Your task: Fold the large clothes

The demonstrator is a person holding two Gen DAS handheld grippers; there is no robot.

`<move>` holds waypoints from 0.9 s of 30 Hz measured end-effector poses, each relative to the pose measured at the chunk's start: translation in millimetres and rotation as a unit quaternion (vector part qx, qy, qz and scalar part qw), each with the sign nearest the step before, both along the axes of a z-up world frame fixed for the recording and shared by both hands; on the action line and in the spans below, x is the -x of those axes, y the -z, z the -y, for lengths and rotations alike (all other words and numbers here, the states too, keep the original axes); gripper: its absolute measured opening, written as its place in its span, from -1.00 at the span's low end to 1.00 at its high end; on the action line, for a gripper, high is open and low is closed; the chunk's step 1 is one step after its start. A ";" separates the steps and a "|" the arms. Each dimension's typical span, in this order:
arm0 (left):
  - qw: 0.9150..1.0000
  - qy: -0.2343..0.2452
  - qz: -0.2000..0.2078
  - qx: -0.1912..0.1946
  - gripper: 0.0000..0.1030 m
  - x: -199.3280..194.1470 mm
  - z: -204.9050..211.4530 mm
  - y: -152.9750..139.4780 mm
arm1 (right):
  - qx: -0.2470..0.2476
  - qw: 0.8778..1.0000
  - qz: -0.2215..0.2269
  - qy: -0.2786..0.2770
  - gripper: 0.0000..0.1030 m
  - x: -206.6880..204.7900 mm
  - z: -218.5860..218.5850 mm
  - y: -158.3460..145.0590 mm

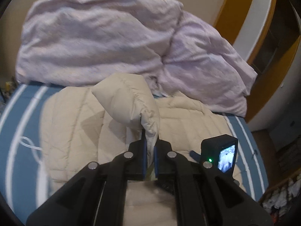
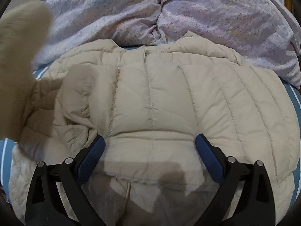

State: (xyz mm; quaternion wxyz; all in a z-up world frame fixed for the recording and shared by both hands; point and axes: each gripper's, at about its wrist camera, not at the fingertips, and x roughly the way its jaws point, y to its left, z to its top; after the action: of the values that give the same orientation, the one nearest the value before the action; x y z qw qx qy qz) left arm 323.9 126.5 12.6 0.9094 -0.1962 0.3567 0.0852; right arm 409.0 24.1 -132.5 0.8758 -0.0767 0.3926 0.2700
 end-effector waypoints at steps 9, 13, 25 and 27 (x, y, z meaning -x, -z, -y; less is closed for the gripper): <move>0.997 0.044 -0.039 0.057 -0.87 -39.1 35.7 46.6 | 0.008 0.999 0.040 0.037 0.92 6.1 49.3 -14.0; 0.993 0.070 -0.052 0.075 -0.77 -52.0 51.6 55.6 | 0.007 0.997 0.042 0.059 0.92 3.3 69.4 -13.8; 0.998 0.039 -0.042 0.026 0.10 -21.1 24.0 39.0 | -0.067 0.996 0.026 0.051 0.05 13.9 92.9 -31.7; 0.999 0.017 -0.052 -0.001 0.11 -14.5 11.0 42.0 | -0.079 0.996 0.034 0.039 -0.19 18.9 86.2 -36.9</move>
State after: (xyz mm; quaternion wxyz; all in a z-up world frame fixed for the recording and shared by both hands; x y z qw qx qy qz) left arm 338.5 115.5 -29.4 0.8912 -0.1843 0.4067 0.0799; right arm 390.1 -62.2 -95.6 0.9018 -0.0013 0.3425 0.2634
